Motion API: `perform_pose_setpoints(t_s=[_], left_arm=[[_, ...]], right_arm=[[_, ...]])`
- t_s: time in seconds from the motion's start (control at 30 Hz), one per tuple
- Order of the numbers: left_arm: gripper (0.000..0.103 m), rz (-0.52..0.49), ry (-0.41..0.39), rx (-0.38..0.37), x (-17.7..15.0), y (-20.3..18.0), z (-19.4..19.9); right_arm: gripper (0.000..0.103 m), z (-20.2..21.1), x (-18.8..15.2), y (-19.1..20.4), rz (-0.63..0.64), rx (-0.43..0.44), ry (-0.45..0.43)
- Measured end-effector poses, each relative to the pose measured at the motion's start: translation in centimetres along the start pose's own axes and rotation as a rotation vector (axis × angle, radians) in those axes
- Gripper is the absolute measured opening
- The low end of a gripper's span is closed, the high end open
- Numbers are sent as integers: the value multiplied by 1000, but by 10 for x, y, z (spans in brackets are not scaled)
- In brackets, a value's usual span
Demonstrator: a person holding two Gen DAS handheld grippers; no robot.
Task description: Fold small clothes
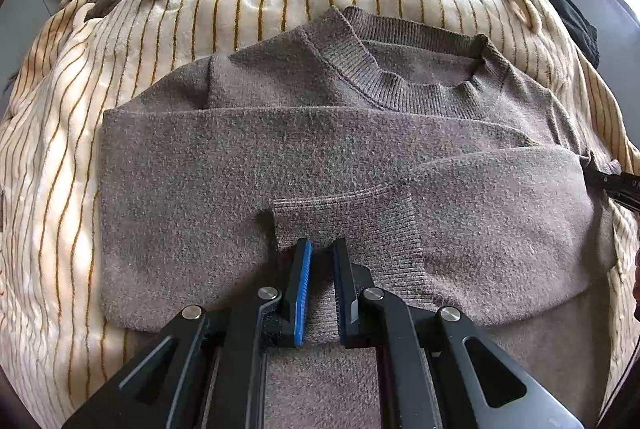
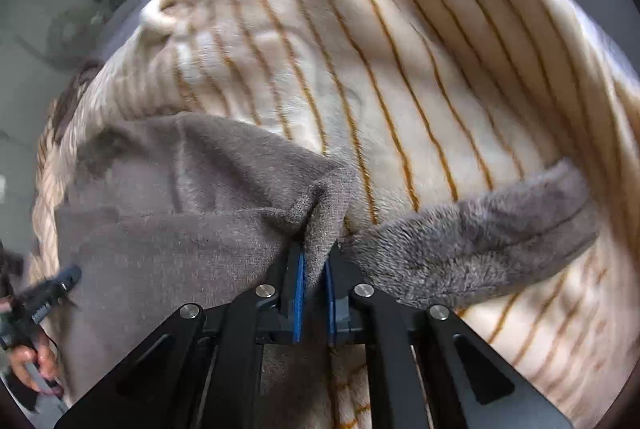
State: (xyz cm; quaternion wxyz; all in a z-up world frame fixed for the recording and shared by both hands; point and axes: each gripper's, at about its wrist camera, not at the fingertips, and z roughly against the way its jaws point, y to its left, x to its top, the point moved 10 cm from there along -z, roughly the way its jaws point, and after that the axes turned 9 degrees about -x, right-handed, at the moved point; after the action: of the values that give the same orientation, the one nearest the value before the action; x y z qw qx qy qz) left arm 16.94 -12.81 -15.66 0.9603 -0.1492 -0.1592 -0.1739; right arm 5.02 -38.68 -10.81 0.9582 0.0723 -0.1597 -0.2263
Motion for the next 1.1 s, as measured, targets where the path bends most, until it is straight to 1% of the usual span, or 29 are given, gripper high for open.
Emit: perform_pose_setpoints(t_s=[0.07,0.1,0.17,0.2,0.27,0.37,0.43,0.5,0.57,0.6,0.63,0.7,0.73,0.8,0.93,0.97,1.0,1.1], left_arm=[[12,3,-4,29,2,11,5],[12,9,-6,46,3,16,9],[12,30,-15,35,4,25,19],[12,37,-21,28,4,27,24],[12,24,-31,18,4,26,34],[12,-6,-37,-16,2,15,40],[12,-25,-20,-38,-3,7,34],[12,-34,1,-30,-9,4,23],[12,-30,24,-8,-16,7,10],[12,-25,26,-3,-16,9,6],[12,-14,16,-14,-15,12,5],[14,10,14,-10,-16,20,4],[14,31,22,-21,-15,23,4],[14,64,26,-45,-14,27,6],[14,41,37,-16,-13,28,12],[14,33,38,-7,-13,28,15],[14,31,36,-4,-14,28,18],[14,40,35,1,-14,30,29]], right_arm=[[8,7,-1,-3,-40,10,-5],[8,13,-1,-3,-43,0,-7],[8,26,-3,-4,-36,-44,-20],[9,37,-5,-5,-29,-79,-37],[9,52,-10,0,-14,-101,-59],[9,68,-24,19,40,-75,-67],[9,71,-38,41,99,-51,-53],[9,68,-49,62,144,-33,-34],[9,59,-59,73,174,-32,-19],[9,53,-66,74,196,-52,-8],[9,46,-72,69,209,-85,11],[8,34,-84,57,208,-133,49],[8,31,-89,49,195,-137,63],[8,33,-93,36,139,-106,73],[8,43,-96,27,100,-115,77],[9,46,-97,27,94,-120,78],[12,49,-97,26,86,-119,78],[13,59,-99,32,54,-101,86]])
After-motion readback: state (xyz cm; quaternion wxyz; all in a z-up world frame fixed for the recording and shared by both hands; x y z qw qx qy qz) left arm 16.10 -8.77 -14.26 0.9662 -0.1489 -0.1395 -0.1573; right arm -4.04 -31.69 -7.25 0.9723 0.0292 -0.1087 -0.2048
